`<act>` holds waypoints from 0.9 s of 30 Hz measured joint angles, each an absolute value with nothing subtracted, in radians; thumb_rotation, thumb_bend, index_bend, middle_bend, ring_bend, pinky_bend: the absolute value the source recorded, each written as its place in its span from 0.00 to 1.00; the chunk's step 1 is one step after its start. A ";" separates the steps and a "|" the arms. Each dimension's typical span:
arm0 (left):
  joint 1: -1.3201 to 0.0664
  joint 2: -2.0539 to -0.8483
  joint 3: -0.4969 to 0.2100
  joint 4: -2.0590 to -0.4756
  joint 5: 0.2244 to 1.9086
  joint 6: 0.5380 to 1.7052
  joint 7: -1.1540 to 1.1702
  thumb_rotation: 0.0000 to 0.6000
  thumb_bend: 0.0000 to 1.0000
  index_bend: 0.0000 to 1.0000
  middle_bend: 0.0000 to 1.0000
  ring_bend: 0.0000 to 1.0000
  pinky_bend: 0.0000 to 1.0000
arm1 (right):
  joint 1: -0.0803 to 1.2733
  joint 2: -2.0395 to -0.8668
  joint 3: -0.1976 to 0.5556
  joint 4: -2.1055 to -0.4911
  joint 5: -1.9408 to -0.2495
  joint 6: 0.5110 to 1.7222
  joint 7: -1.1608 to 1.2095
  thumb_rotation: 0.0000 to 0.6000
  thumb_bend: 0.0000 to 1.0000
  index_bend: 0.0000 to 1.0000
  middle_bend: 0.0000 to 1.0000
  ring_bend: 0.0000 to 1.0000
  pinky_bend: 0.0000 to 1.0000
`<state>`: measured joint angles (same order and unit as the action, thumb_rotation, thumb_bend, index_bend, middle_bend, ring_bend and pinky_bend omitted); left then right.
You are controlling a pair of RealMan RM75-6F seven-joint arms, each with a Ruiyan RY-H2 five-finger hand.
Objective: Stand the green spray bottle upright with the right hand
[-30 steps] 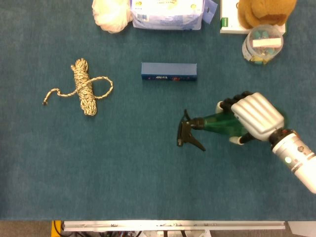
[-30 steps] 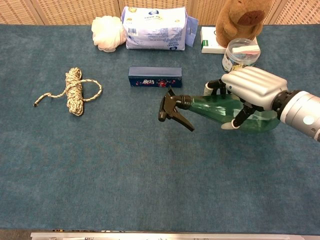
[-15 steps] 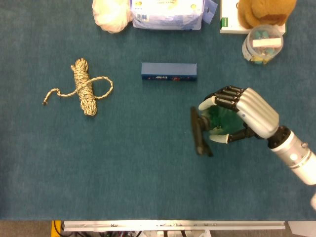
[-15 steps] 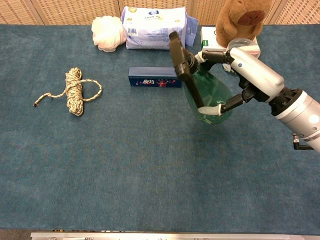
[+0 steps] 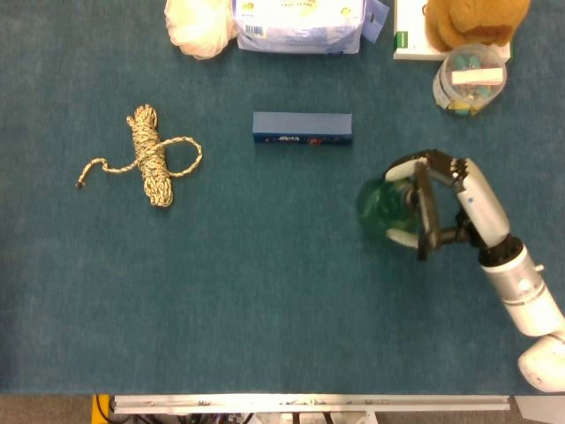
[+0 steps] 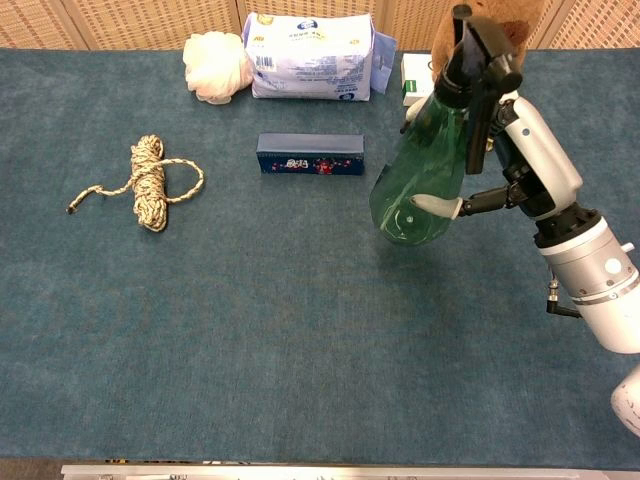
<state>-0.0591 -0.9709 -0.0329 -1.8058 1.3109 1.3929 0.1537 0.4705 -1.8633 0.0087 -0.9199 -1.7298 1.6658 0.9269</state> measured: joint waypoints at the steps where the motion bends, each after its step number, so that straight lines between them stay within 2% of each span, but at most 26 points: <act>1: -0.060 -0.971 -0.033 -1.806 1.309 1.392 0.154 1.00 0.00 0.49 0.50 0.34 0.45 | 0.468 -1.867 0.012 -0.914 -1.721 1.660 0.938 1.00 0.29 0.45 0.62 0.53 0.40; 12: -0.060 -0.970 -0.030 -1.807 1.311 1.391 0.152 1.00 0.00 0.49 0.50 0.34 0.45 | 0.470 -1.867 0.028 -0.918 -1.655 1.539 0.970 1.00 0.29 0.45 0.62 0.53 0.41; 27: -0.061 -0.966 -0.028 -1.810 1.308 1.388 0.148 1.00 0.00 0.49 0.50 0.34 0.45 | 0.464 -1.874 0.032 -0.877 -1.640 1.516 0.998 1.00 0.29 0.45 0.62 0.53 0.42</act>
